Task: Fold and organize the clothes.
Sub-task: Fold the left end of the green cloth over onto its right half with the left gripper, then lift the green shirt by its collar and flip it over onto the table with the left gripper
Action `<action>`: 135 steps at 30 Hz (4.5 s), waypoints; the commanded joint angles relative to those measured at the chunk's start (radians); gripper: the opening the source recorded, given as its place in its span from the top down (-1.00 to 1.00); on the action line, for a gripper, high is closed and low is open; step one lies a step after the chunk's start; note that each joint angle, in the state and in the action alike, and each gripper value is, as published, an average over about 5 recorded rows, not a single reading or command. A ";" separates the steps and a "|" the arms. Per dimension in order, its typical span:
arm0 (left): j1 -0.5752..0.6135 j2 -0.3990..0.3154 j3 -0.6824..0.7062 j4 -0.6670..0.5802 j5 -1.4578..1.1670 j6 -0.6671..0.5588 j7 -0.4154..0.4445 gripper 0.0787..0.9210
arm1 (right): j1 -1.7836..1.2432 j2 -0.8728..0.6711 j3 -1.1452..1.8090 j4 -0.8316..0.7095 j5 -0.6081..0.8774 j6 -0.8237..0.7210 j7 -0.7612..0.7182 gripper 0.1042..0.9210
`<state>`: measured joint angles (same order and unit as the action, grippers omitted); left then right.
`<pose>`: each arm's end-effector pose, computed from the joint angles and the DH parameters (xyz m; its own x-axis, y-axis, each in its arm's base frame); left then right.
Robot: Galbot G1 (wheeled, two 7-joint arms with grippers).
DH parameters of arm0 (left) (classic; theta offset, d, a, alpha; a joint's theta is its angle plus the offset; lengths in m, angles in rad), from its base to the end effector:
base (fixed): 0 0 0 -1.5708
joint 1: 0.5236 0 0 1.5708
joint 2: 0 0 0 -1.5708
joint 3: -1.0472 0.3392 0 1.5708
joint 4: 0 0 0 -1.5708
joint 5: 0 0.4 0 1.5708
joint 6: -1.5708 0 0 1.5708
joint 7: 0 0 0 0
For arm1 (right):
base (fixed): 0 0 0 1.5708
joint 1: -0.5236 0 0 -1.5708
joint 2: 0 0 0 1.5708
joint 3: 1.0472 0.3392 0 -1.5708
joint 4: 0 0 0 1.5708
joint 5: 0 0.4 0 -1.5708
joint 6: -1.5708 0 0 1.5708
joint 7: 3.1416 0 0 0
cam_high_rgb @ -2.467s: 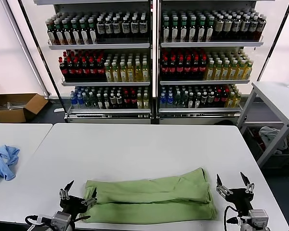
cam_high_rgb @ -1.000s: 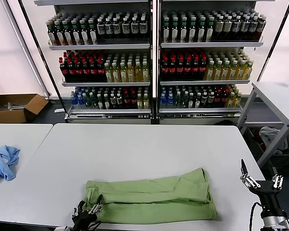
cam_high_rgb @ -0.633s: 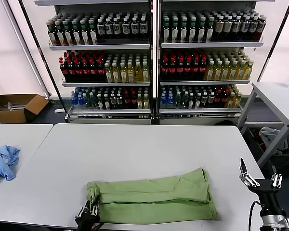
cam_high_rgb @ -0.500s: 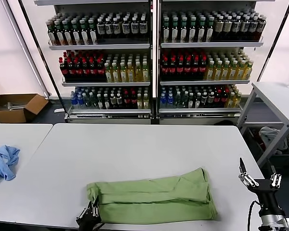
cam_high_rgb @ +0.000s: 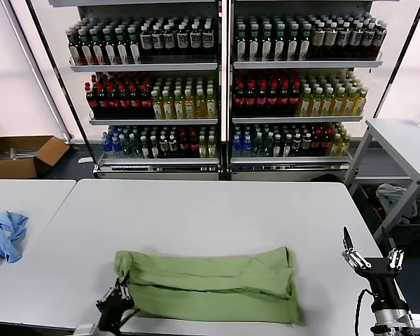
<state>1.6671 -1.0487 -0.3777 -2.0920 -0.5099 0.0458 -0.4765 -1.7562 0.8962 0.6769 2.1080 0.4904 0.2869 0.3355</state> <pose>0.1942 0.0261 -0.3186 -0.9494 -0.1048 0.2960 -0.1234 0.9913 -0.0451 0.2107 -0.1250 -0.2760 -0.9884 0.0764 -0.1314 0.0880 0.9925 -0.0850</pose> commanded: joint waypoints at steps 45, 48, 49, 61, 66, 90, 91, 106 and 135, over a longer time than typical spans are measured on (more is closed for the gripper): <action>-0.198 0.014 0.367 -0.082 0.304 0.163 0.120 0.90 | 0.060 0.019 -0.042 0.006 -0.028 -0.031 0.002 -0.76; -0.210 0.009 0.383 -0.069 0.309 0.169 0.118 0.90 | 0.057 0.019 -0.041 0.007 -0.028 -0.031 0.002 -0.76; -0.215 0.007 0.387 -0.062 0.312 0.171 0.116 0.90 | 0.056 0.019 -0.041 0.007 -0.028 -0.030 0.002 -0.76; -0.262 0.008 0.393 0.020 0.363 0.173 0.108 0.86 | 0.046 0.022 -0.042 0.006 -0.029 -0.021 0.001 -0.76; -0.234 0.025 0.443 -0.051 0.457 0.145 0.118 0.57 | 0.052 0.024 -0.048 0.008 -0.034 -0.024 -0.002 -0.76; -0.008 0.091 -0.111 -0.065 -0.040 0.232 0.107 -0.76 | 0.036 0.005 -0.035 0.009 -0.030 -0.018 -0.001 -0.76; -0.006 0.086 -0.123 -0.055 -0.063 0.246 0.111 -0.77 | 0.036 0.005 -0.036 0.009 -0.030 -0.018 -0.001 -0.76; -0.030 0.048 -0.161 0.052 -0.147 0.280 0.139 -0.77 | 0.024 0.006 -0.029 0.011 -0.033 -0.008 -0.003 -0.76; -0.048 -0.011 -0.009 0.129 -0.065 0.036 0.185 -0.08 | 0.036 0.016 -0.041 0.002 -0.037 -0.002 -0.008 -0.76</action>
<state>1.6122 -1.0475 -0.4527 -1.9859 -0.6678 0.2090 -0.2848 -1.7223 0.9112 0.6371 2.1076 0.4538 0.2852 0.3279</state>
